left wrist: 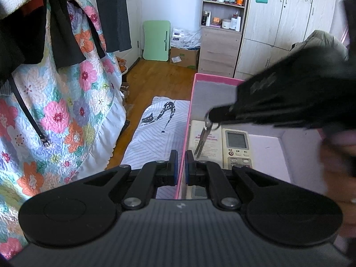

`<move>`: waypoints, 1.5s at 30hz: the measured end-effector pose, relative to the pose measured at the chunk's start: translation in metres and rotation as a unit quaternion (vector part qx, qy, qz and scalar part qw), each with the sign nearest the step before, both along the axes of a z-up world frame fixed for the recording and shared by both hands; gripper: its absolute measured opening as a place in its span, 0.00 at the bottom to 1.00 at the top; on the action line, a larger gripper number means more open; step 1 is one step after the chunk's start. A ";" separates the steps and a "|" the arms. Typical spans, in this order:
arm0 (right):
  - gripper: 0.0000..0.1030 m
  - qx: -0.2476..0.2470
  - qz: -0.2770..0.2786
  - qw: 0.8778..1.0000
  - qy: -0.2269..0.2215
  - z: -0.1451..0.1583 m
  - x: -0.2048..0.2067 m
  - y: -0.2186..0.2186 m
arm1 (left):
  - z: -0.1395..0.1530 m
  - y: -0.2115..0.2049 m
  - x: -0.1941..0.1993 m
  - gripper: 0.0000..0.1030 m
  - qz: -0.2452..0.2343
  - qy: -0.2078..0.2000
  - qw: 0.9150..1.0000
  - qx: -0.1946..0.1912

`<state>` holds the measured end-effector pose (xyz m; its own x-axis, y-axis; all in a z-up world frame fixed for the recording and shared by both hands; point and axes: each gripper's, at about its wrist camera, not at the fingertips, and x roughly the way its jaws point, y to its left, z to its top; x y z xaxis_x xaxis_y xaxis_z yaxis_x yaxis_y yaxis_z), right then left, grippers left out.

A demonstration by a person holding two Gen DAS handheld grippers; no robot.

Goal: Organize rigid objects
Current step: 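Carry the silver keys into the pink box and release them onto the remotes, then grasp the small white USB charger on the sheet with the right gripper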

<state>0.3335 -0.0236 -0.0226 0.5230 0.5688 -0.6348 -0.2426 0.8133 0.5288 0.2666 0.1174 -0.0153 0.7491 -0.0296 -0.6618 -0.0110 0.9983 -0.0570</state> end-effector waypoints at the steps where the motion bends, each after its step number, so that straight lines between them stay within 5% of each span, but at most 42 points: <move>1: 0.04 -0.011 -0.008 1.000 0.007 -0.008 0.003 0.000 | 0.000 0.001 -0.001 0.05 0.000 0.000 1.000 -0.003; 5: 0.09 -0.056 -0.033 0.998 0.018 -0.017 0.007 -0.004 | 0.000 -0.001 -0.001 0.05 -0.001 0.000 1.000 -0.001; 8: 0.11 -0.035 -0.040 0.998 0.021 -0.008 -0.002 -0.019 | 0.000 -0.001 -0.001 0.05 0.000 0.000 1.000 -0.002; 12: 0.24 -0.042 -0.031 0.998 -0.019 0.023 -0.031 -0.043 | 0.000 -0.003 -0.001 0.05 0.001 0.000 1.000 0.001; 24: 0.29 -0.067 -0.017 0.994 -0.079 0.069 -0.126 -0.154 | 0.000 -0.004 -0.001 0.05 -0.002 0.001 1.000 0.008; 33: 0.39 -0.143 -0.036 0.983 -0.109 0.029 -0.169 -0.194 | 0.000 -0.007 0.000 0.06 0.001 0.001 1.000 0.018; 45: 0.39 -0.203 -0.064 0.972 -0.102 -0.042 -0.161 -0.185 | 0.000 -0.007 -0.001 0.06 -0.003 -0.002 1.000 0.017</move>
